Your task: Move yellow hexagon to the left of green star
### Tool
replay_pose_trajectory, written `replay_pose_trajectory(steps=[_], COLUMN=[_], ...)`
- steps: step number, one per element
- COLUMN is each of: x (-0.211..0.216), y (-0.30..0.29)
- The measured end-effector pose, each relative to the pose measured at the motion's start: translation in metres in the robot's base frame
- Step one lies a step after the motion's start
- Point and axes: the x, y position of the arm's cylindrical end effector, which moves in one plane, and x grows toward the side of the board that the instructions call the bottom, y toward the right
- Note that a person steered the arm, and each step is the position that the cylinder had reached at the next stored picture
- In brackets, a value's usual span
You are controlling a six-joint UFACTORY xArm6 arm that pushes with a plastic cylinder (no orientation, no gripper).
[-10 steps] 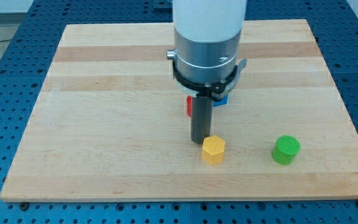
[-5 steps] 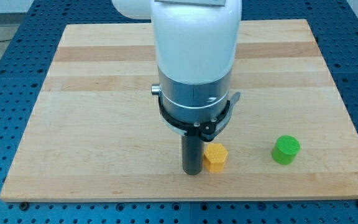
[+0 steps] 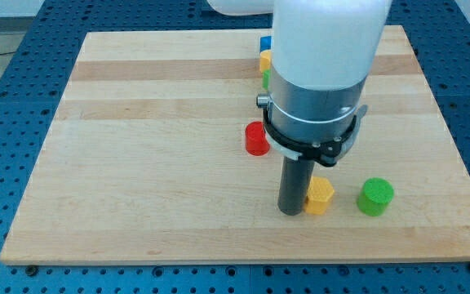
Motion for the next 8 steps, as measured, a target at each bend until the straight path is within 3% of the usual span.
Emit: replay_pose_trajectory(steps=[2, 8], x=[-0.038, -0.043], y=[0.011, 0.052])
